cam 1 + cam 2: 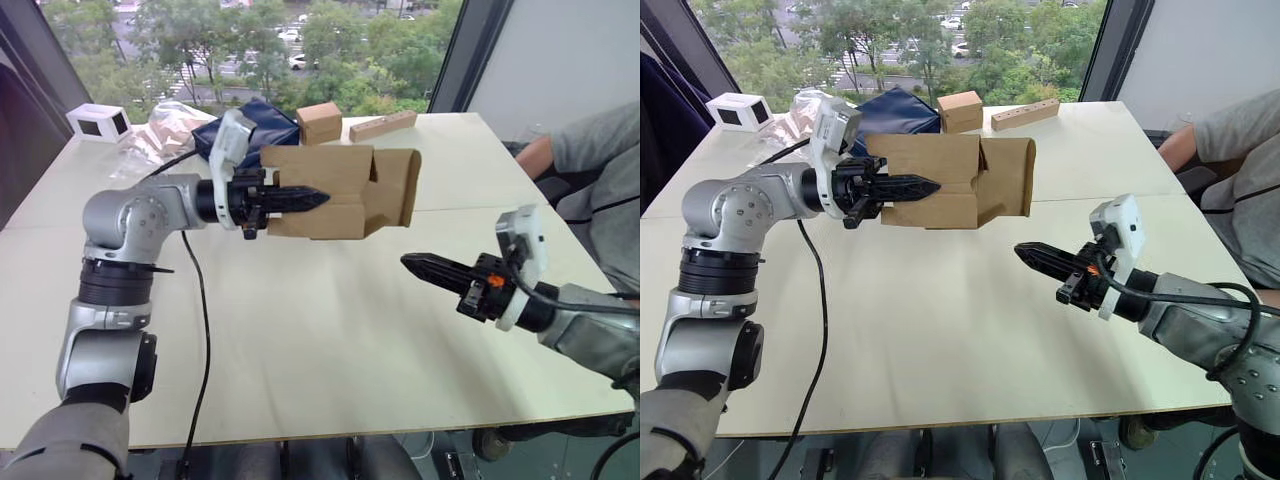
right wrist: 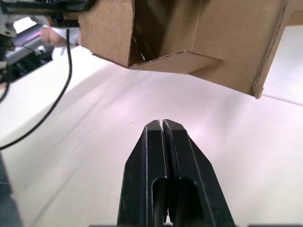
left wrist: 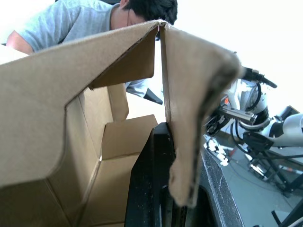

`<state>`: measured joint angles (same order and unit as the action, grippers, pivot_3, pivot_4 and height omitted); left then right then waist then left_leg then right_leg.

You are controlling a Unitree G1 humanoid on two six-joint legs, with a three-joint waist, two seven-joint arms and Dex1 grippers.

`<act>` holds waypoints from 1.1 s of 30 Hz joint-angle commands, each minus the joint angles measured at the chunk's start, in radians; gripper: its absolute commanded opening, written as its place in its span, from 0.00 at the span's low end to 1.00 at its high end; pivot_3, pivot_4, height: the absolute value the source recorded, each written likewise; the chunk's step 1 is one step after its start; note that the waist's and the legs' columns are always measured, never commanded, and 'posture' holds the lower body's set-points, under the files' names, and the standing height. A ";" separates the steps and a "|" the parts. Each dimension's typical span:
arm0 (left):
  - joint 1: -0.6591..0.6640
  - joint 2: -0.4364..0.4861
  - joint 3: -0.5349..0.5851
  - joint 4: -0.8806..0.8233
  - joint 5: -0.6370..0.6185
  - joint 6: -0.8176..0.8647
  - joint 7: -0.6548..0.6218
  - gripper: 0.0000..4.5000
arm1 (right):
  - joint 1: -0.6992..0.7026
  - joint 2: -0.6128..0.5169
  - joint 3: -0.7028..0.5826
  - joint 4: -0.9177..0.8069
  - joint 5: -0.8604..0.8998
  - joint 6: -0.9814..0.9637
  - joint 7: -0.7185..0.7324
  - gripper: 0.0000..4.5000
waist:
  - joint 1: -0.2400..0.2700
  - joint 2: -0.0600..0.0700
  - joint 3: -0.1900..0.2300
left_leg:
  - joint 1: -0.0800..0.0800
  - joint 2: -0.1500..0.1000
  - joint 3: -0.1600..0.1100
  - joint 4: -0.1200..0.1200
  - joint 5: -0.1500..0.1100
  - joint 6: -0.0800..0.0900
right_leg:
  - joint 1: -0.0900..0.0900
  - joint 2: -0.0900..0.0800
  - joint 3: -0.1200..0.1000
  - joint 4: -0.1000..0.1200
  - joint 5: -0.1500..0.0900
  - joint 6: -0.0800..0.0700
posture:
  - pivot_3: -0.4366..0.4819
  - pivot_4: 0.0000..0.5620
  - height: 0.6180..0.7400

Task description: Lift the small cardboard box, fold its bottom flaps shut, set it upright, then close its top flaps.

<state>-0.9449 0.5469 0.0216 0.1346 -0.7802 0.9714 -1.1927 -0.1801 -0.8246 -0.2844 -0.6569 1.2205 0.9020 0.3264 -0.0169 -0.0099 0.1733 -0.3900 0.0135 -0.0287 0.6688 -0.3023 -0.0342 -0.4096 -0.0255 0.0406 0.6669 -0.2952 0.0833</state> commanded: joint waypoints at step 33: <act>-0.023 0.008 0.048 -0.042 -0.063 0.041 0.019 0.00 | -0.159 0.122 -0.213 0.323 0.089 -0.178 -0.038 0.01 | 0.003 0.000 0.000 | -0.001 -0.001 0.000 0.000 0.000 0.000 | 0.000 -0.001 0.000 0.000 0.000 0.000 | 0.48 0.27 1.00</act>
<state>-0.9404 0.5472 0.0332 0.1075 -0.8184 1.0116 -1.1734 -0.3284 -0.7087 -0.4776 -0.3502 1.3580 0.7652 0.2902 -0.0140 -0.0101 0.1733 -0.3905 0.0130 -0.0286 0.6690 -0.3022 -0.0343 -0.4094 -0.0266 0.0406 0.6665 -0.2951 0.0833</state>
